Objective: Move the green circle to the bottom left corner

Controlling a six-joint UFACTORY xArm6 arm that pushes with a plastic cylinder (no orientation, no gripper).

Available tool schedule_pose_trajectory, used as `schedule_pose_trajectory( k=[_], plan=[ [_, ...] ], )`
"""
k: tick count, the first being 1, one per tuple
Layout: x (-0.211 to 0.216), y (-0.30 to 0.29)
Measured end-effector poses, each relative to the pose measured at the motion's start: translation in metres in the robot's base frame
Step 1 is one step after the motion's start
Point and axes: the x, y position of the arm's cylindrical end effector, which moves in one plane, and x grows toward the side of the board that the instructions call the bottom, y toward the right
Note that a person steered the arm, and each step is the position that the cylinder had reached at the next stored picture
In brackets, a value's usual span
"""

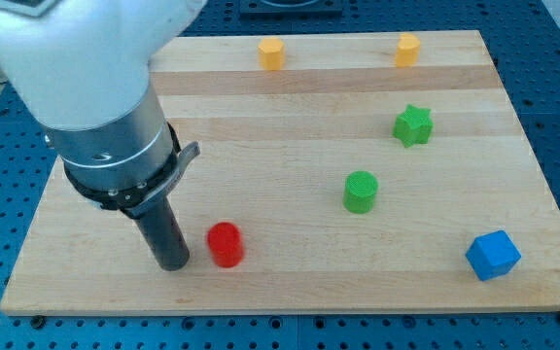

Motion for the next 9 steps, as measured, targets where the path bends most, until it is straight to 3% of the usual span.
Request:
schedule_pose_trajectory(
  k=[1,3,4,6,8,9],
  plan=[
    [0.036,0.071],
    [-0.062,0.225],
    [-0.068,0.215],
    [-0.095,0.276],
    [-0.109,0.063],
    [-0.129,0.110]
  ],
)
